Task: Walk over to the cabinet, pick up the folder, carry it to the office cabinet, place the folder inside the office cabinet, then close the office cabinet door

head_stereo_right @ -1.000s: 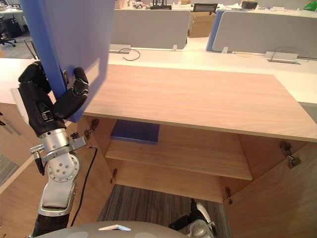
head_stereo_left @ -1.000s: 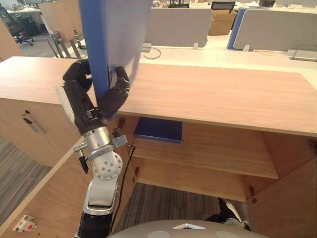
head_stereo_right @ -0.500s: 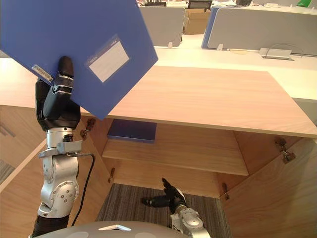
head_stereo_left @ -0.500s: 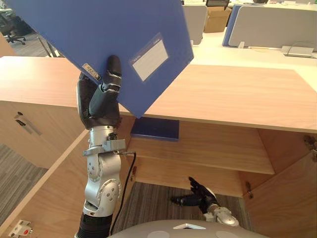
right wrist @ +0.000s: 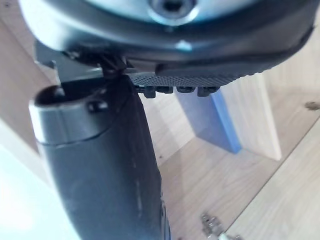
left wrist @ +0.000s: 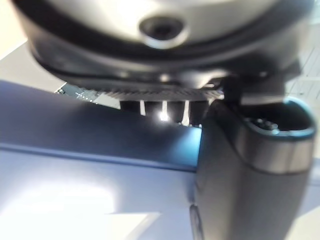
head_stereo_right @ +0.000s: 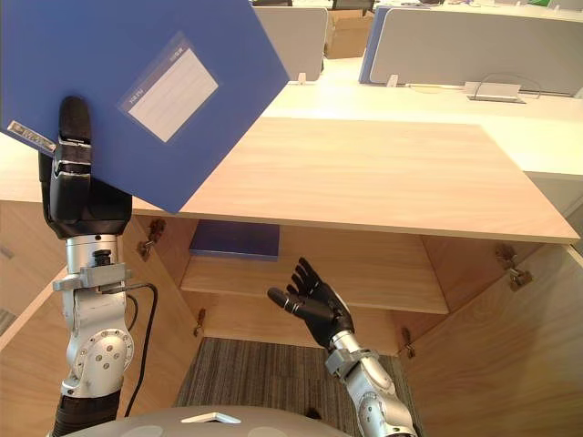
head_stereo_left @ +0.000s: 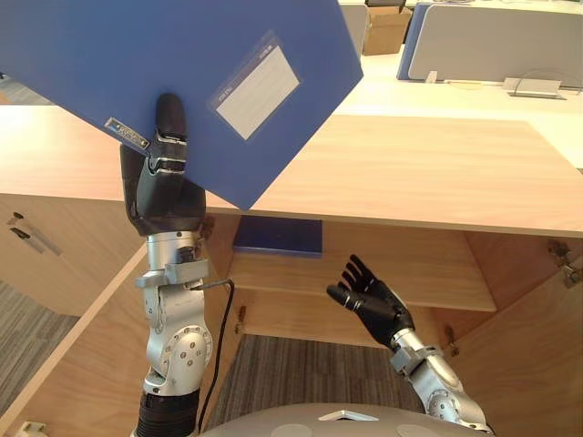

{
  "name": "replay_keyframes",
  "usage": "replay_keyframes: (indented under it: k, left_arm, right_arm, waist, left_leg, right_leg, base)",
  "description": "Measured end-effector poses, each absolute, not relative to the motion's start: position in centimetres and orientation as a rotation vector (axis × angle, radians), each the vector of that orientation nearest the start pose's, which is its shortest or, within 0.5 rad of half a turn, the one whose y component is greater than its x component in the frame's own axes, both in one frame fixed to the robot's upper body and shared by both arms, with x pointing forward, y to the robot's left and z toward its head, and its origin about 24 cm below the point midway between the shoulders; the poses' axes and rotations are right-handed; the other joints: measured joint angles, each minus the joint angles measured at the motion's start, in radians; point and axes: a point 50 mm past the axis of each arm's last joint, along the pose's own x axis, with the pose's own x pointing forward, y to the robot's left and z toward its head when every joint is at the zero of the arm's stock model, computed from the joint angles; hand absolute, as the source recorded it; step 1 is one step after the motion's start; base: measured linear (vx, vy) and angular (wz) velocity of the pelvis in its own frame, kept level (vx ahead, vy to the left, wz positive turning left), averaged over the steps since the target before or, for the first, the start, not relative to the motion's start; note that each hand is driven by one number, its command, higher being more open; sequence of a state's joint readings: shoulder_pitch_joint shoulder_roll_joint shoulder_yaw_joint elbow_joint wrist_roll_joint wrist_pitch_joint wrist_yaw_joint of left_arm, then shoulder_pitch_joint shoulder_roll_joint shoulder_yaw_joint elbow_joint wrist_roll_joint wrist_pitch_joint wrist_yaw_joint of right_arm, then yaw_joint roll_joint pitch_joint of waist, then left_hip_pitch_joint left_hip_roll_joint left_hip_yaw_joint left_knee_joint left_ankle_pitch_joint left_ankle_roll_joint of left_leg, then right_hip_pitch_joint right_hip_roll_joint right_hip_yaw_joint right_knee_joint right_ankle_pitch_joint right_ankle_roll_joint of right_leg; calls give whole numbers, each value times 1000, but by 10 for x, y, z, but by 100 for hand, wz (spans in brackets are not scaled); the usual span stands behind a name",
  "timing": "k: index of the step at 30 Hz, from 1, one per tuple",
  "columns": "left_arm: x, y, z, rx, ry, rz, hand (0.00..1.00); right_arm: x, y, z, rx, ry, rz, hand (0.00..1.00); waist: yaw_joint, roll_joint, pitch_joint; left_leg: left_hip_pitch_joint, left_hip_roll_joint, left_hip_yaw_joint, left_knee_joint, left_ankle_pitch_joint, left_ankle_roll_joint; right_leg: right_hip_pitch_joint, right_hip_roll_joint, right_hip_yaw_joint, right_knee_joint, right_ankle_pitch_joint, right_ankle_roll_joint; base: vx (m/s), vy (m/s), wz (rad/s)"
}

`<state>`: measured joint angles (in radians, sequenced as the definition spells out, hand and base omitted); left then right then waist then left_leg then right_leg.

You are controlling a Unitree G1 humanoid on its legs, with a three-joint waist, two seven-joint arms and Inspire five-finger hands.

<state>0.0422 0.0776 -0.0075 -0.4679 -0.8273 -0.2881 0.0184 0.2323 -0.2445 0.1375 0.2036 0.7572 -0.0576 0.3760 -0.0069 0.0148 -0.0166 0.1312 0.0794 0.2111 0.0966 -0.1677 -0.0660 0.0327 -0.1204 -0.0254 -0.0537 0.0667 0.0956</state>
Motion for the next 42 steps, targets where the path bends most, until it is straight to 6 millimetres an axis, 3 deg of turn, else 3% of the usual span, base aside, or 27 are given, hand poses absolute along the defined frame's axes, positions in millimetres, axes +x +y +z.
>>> replay_keyframes:
  k: [4,8,12,21,28,32,34,38,42]
  left_arm:
    - [221,190,146,-748,-640,8,0]
    - [220,209,143,-711,-652,85,0]
    - [217,220,145,-686,-675,125,0]
    - [216,223,144,-681,-677,145,0]
    - [221,226,131,-684,-620,176,0]
    - [222,227,128,-683,-609,182,0]
    - [222,227,129,-678,-615,185,0]
    - [222,230,133,-680,-633,200,0]
    - [226,231,140,-690,-661,205,0]
  right_arm:
    - [195,-191,-5,592,114,231,100]
    - [199,-207,14,607,5,188,100]
    - [197,-206,16,613,-3,187,100]
    - [195,-203,20,639,-31,173,100]
    - [190,-210,18,657,-55,99,100]
    - [172,-240,8,582,-28,-41,100]
    - [153,-258,-11,583,43,-170,100]
    - [121,-271,-33,608,132,-371,100]
    - [108,-275,-36,612,133,-428,100]
  waist:
    - [-1,1,3]
    - [-16,3,8]
    - [-20,7,12]
    - [-19,13,17]
    - [-15,19,21]
    - [-30,23,24]
    - [-41,27,26]
    - [-55,36,28]
    - [-63,37,29]
  left_leg:
    - [0,-1,23,1,-4,0]
    - [9,0,43,3,-9,-1]
    - [18,1,74,6,-21,-1]
    - [20,0,84,5,-27,2]
    - [22,0,88,5,-30,3]
    - [31,0,100,2,-32,3]
    - [35,0,105,0,-32,3]
    - [40,1,133,-6,-33,2]
    - [62,5,172,-13,-37,-4]
  right_leg:
    - [-14,2,25,0,6,5]
    - [-16,5,46,0,10,5]
    - [-25,12,80,0,13,7]
    - [-34,16,103,-1,16,8]
    - [-35,17,112,0,16,8]
    - [-34,19,123,0,16,8]
    - [-35,21,131,0,16,8]
    - [-48,27,159,1,21,10]
    - [-51,39,198,1,28,10]
  base:
    - [-28,6,-16]
    - [-24,-2,-19]
    - [-19,-4,-22]
    - [-5,-10,-7]
    - [-23,-14,-2]
    - [-26,-19,-10]
    - [-28,-20,-10]
    - [-40,-23,-17]
    - [-53,-23,-32]
